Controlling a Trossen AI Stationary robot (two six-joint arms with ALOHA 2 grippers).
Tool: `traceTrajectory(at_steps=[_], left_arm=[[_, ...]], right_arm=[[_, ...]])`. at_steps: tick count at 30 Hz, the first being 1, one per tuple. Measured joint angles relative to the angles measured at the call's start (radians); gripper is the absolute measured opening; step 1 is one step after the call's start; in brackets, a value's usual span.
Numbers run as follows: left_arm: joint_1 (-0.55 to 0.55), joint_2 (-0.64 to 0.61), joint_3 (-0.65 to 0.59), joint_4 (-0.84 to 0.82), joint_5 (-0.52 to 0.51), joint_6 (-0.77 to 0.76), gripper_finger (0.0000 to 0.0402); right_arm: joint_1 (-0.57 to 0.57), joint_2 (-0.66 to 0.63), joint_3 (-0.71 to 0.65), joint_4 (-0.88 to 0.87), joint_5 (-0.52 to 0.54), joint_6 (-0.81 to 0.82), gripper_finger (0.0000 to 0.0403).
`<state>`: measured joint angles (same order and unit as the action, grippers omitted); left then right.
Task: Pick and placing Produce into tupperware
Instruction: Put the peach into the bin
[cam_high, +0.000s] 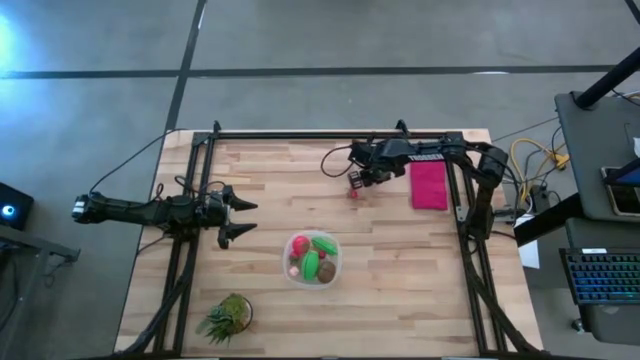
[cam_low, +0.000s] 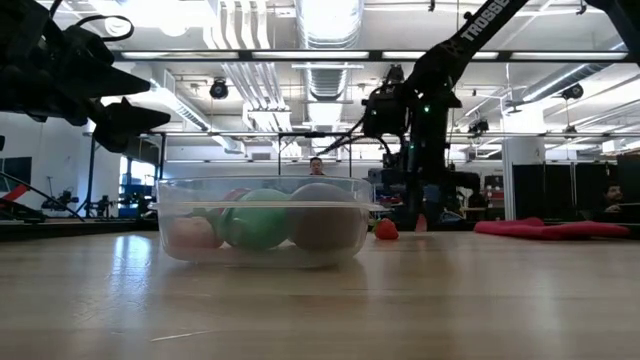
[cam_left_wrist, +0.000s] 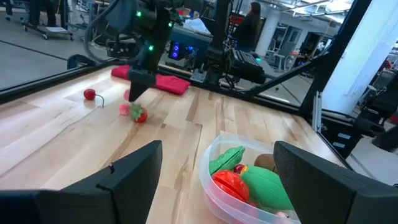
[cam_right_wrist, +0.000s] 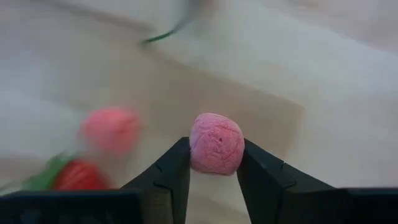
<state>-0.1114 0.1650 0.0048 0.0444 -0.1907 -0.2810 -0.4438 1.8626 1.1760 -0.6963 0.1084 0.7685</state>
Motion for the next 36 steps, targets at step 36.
traceTrajectory(at_steps=[36], left_arm=[[0.000, -0.002, 0.000, 0.000, 0.000, 0.000, 0.0294]], right_arm=[[0.550, 0.375, 0.764, -0.392, -0.205, -0.305, 0.0208]])
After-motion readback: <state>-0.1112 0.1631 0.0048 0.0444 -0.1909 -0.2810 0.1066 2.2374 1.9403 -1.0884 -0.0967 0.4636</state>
